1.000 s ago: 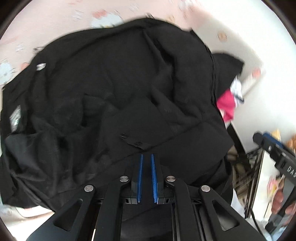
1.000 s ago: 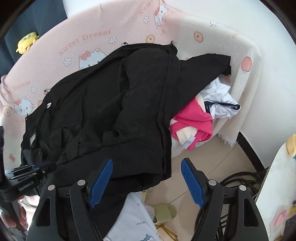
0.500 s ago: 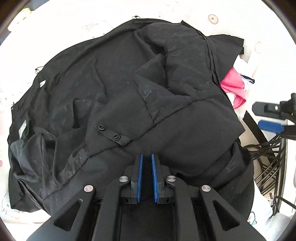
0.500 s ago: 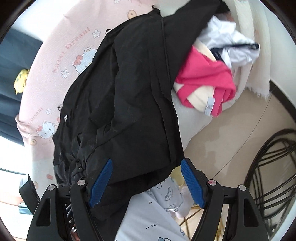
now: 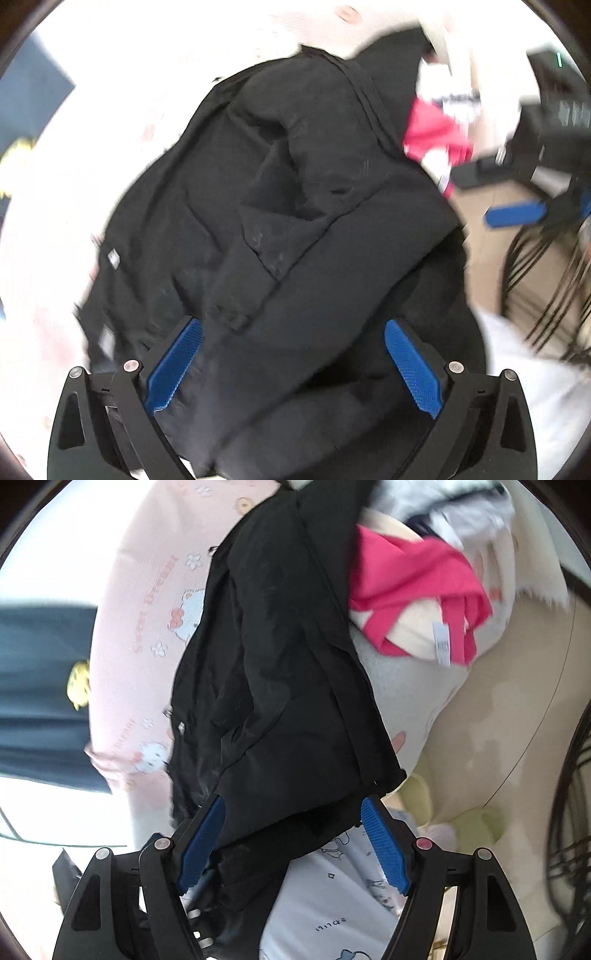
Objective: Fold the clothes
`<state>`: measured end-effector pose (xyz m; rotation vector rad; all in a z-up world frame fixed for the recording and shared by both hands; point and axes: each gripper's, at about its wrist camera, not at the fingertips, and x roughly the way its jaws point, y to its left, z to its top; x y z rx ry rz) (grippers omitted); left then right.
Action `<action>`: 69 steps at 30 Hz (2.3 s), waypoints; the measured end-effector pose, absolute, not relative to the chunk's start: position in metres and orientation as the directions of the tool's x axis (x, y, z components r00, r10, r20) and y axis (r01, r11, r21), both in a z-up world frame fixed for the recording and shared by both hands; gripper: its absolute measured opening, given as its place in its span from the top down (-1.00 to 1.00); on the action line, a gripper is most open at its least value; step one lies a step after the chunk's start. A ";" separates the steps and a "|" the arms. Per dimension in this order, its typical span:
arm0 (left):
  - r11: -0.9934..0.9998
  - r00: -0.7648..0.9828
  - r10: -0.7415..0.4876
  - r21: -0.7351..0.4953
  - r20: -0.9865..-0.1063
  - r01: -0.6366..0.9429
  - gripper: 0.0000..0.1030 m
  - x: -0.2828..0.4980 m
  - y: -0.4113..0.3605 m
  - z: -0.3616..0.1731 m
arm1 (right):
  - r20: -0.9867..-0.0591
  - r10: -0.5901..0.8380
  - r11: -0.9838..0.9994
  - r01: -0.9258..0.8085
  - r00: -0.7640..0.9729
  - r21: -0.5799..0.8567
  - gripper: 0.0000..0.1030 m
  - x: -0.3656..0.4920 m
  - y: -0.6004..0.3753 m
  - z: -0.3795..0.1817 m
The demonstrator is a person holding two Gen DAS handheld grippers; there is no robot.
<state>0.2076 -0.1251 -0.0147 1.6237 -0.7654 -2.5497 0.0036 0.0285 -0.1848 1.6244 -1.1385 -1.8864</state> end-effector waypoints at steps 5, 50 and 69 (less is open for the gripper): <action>-0.833 -0.489 -0.276 0.460 -0.827 -0.308 -0.95 0.191 -0.115 -0.015 | -0.541 -0.792 -0.467 -0.288 -0.285 0.836 -0.47 0.004 0.043 -0.201; -0.798 -0.541 -0.297 0.516 -0.787 -0.312 0.03 0.176 -0.055 -0.065 | -0.347 -0.809 -0.257 -0.245 -0.475 0.935 0.31 0.012 0.043 -0.208; -0.987 -0.492 -0.018 0.095 -0.870 -0.131 0.23 0.175 -0.111 -0.037 | -0.342 -0.812 -0.180 -0.355 -0.473 0.918 -0.53 0.018 0.064 -0.277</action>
